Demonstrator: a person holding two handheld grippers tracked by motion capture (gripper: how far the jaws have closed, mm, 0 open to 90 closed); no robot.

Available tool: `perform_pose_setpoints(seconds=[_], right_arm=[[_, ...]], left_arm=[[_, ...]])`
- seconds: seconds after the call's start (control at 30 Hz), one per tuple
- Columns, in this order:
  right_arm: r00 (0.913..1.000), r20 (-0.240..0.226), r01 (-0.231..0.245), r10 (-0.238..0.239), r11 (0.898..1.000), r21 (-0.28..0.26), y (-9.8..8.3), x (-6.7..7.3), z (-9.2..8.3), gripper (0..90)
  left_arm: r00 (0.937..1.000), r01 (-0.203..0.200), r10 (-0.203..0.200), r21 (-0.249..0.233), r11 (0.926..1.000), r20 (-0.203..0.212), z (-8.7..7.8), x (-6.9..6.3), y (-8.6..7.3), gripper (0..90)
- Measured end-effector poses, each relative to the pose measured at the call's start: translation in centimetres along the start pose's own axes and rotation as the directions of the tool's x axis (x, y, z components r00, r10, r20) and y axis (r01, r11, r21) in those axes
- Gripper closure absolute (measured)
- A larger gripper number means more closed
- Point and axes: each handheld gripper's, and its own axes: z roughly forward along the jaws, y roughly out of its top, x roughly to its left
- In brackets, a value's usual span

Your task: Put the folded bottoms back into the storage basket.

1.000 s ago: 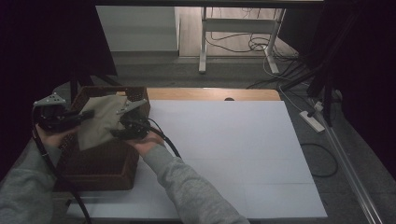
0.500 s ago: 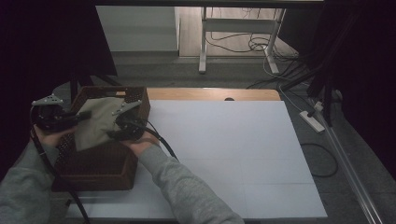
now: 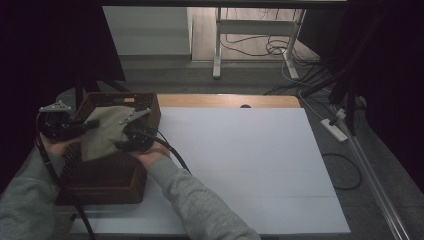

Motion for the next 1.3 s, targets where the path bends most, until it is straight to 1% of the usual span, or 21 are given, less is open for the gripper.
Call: perform_pose_setpoints(seconds=[0.5,0.6,0.63,0.67,0.7,0.73,0.77,0.83,0.87,0.9,0.97,1.13,1.3], right_arm=[[1.0,-0.007,0.001,-0.001,1.0,0.002,0.0,0.2,0.2,61.1],[1.0,-0.004,-0.003,0.003,1.0,0.009,0.1,0.2,0.2,59.1],[1.0,-0.001,-0.002,0.002,1.0,0.007,0.1,0.2,0.3,55.5],[0.9999,-0.002,-0.014,0.014,1.0,0.004,0.1,0.2,0.3,45.7],[0.9993,0.008,-0.037,0.037,0.999,0.007,0.0,0.1,0.4,34.3],[0.9974,0.022,-0.069,0.068,0.997,0.018,0.0,0.0,0.4,26.3],[0.9963,0.016,-0.084,0.084,0.996,0.024,-0.1,-0.2,0.3,23.3],[0.9964,0.027,-0.082,0.081,0.996,0.025,-0.2,-0.4,0.1,20.7],[0.9967,0.039,-0.072,0.071,0.997,0.019,-0.3,-0.4,-0.3,20.6],[0.9971,0.041,-0.065,0.065,0.998,0.011,-0.4,-0.4,-0.6,20.6],[0.9967,0.038,-0.071,0.071,0.997,-0.001,-0.5,-0.6,-1.2,20.9],[0.9963,0.043,-0.075,0.075,0.997,-0.005,-0.7,-1.2,-2.4,22.3],[0.9959,0.053,-0.072,0.073,0.997,-0.005,-1.0,-1.7,-3.6,22.4]], left_arm=[[1.0,-0.003,0.003,0.006,1.0,-0.008,0.1,0.1,0.0,73.6],[0.9999,0.001,-0.001,0.002,1.0,-0.014,0.1,0.1,0.0,72.9],[0.9988,0.018,-0.018,-0.003,0.9998,-0.046,0.1,0.1,0.0,71.2],[0.9971,0.03,-0.031,-0.011,0.9995,-0.069,0.1,0.2,0.0,64.3],[0.9959,0.041,-0.042,-0.015,0.999,-0.08,0.1,0.2,0.1,52.4],[0.9945,0.045,-0.045,-0.006,0.999,-0.095,0.1,0.3,0.1,41.6],[0.9942,0.043,-0.043,-0.002,0.9991,-0.099,0.0,0.3,0.2,36.4],[0.9949,0.039,-0.039,-0.008,0.9992,-0.093,-0.2,0.2,0.2,32.5],[0.9955,0.038,-0.039,-0.015,0.9992,-0.086,-0.3,0.1,0.2,32.4],[0.9961,0.033,-0.035,-0.018,0.9993,-0.082,-0.3,-0.1,0.2,32.4],[0.9969,0.03,-0.031,-0.02,0.9994,-0.073,-0.3,-0.3,0.3,32.5],[0.999,0.009,-0.009,-0.009,0.9999,-0.044,-0.2,-1.2,0.6,32.7],[0.9998,-0.001,0.001,0.003,1.0,-0.02,0.0,-2.2,0.7,32.7]])
